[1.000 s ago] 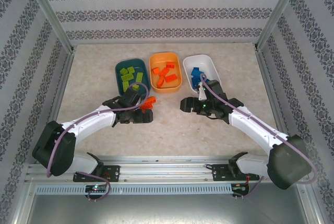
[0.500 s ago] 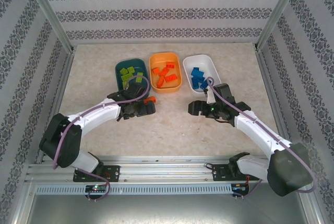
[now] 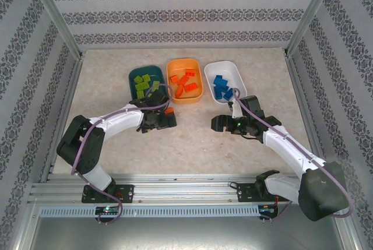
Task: Sort the legos into containers by color
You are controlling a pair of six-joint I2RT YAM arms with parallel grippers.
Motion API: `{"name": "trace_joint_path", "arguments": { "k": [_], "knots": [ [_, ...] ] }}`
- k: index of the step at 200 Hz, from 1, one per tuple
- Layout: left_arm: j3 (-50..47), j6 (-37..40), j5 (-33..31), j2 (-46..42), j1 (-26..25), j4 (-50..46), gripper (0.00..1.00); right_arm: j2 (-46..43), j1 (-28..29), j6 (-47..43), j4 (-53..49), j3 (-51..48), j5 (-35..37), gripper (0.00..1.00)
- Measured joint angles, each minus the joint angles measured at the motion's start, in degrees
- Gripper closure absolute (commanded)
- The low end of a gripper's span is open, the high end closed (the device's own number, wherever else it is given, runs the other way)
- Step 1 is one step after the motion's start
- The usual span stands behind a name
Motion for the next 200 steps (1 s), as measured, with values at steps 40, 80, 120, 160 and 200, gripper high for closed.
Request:
{"name": "trace_joint_path", "arguments": {
  "k": [40,80,120,160,200],
  "knots": [
    [3.4,0.0,-1.0,4.9,0.0,-0.4,0.00,0.0,0.0,0.0,0.0,0.0,-0.6,0.15],
    [6.8,-0.2,-2.9,8.8,0.0,-0.9,0.01,0.0,0.0,0.0,0.2,0.0,-1.0,0.15],
    [7.7,-0.3,-4.2,10.7,0.0,-1.4,0.09,0.0,0.0,0.0,0.6,-0.2,-1.1,0.15],
    [8.6,-0.4,-5.6,11.5,0.0,-2.6,0.20,0.0,0.0,0.0,1.4,-0.8,-1.4,0.15],
    [9.0,-0.4,-6.5,12.0,0.0,-3.5,0.33,0.0,-0.4,0.0,1.9,-1.2,-1.7,0.15]
  ]
}}
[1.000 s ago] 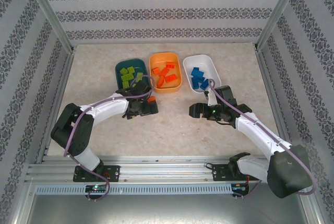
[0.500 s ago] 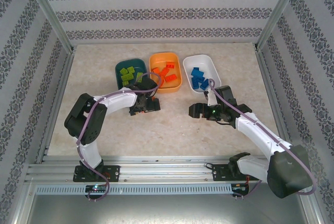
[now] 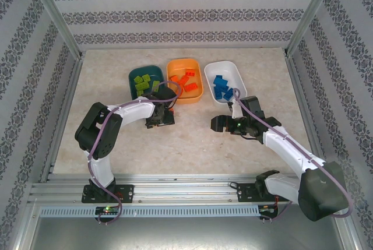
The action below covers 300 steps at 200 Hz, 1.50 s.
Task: Sort the legos into containers by color
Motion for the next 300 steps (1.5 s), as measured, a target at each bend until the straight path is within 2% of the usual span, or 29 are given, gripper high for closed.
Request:
{"name": "trace_joint_path", "arguments": {
  "k": [65,118,165,186,216,251,300],
  "knots": [
    [-1.7,0.1,0.2,-1.4,0.0,1.4,0.38,0.0,0.0,0.1,0.0,-0.7,0.0,0.15],
    [-6.0,1.0,2.1,-6.7,-1.9,1.8,0.39,-1.2,0.0,0.5,0.0,-1.6,0.1,0.15],
    [-4.3,2.1,4.6,-12.3,-3.8,1.3,0.39,-4.0,0.1,0.9,-0.5,-2.6,0.7,0.15],
    [3.1,3.6,4.6,-11.0,-3.8,-0.7,0.38,-5.5,0.1,1.7,-0.5,-3.9,0.9,0.15],
    [20.5,7.2,4.5,-3.6,-3.5,-3.0,0.38,-7.5,0.2,2.8,-1.1,-5.4,1.2,0.15],
    [39.0,11.0,5.1,9.6,-1.9,-6.8,0.38,-10.0,0.3,3.5,-2.7,-5.7,1.8,0.15],
    [66.4,14.8,5.2,31.0,2.0,-17.5,0.38,-14.3,0.4,3.5,-6.1,-5.7,3.0,0.15]
  ]
}}
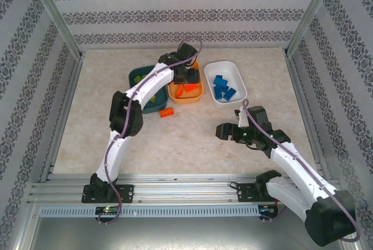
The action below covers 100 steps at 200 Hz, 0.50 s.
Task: Sort the legos into containers by color
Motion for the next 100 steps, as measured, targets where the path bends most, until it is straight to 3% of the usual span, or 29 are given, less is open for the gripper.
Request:
{"name": "trace_joint_path", "arguments": {
  "k": [28,100],
  "knots": [
    [8.6,1.0,0.2,6.2,2.1,-4.2,0.38,-0.2,0.0,0.0,-1.1,0.0,0.4,0.15],
    [9.7,1.9,4.5,7.0,4.5,-6.1,0.21,-0.2,2.1,1.4,-2.2,0.0,0.9,0.15]
  ]
}}
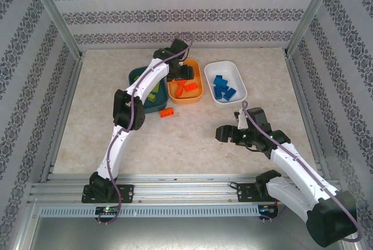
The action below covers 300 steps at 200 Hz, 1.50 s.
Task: Sort the legos into containers by color
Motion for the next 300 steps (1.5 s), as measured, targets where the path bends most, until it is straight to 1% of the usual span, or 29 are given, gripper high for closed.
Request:
{"name": "trace_joint_path", "arguments": {
  "k": [17,30,48,58,71,83,103,133,150,170,193,212,236,265,300],
  "knots": [
    [0.0,0.3,1.7,0.0,-0.1,0.0,0.17,0.0,1.5,0.5,0.0,0.0,1.0,0.15],
    [0.0,0.5,2.7,0.0,-0.1,-0.1,0.10,-0.1,2.9,1.0,-0.3,0.0,1.9,0.15],
    [-0.6,0.8,3.9,-0.6,-0.1,-0.2,0.08,-0.1,5.3,1.6,-0.9,0.4,3.5,0.15],
    [-2.7,0.8,4.3,-2.1,-0.1,-0.2,0.07,0.0,6.9,1.9,-1.2,0.9,4.6,0.14],
    [-7.8,0.7,4.5,-6.0,-0.1,0.4,0.07,1.2,9.3,2.3,-1.2,1.9,6.3,0.14],
    [-14.6,0.7,4.5,-11.5,-0.1,1.6,0.06,3.3,11.7,2.8,-0.9,3.0,7.8,0.13],
    [-28.7,0.7,4.1,-24.3,-0.1,5.4,0.04,9.4,16.4,3.2,0.6,5.6,10.7,0.10],
    [-48.5,0.7,2.6,-45.3,0.3,11.7,0.00,22.7,23.6,2.4,4.3,13.5,15.0,0.05],
    [-60.7,0.7,1.4,-56.8,1.1,15.0,0.00,30.7,25.6,0.7,6.8,19.3,16.5,0.02],
    [-73.7,0.5,0.3,-67.8,2.7,16.2,0.00,40.5,26.5,-1.7,9.8,26.3,17.9,0.02],
    [-84.0,0.5,-1.5,-77.5,3.4,15.8,0.00,50.5,27.2,-4.7,11.8,33.9,19.5,0.02],
    [-87.6,0.5,-2.4,-83.4,3.5,14.6,0.00,56.9,27.6,-6.6,11.7,39.7,20.6,0.02],
    [-88.2,0.7,-3.2,-87.5,4.4,14.0,0.00,62.1,28.1,-8.4,11.3,45.4,21.6,0.02],
    [-88.3,1.0,-3.3,-88.4,5.5,13.8,0.00,66.1,28.0,-9.8,9.9,51.0,22.6,0.02],
    [-90.0,1.4,-3.1,-88.4,6.4,13.8,0.00,69.6,28.0,-10.4,8.9,55.1,23.5,0.03]
  ]
}}
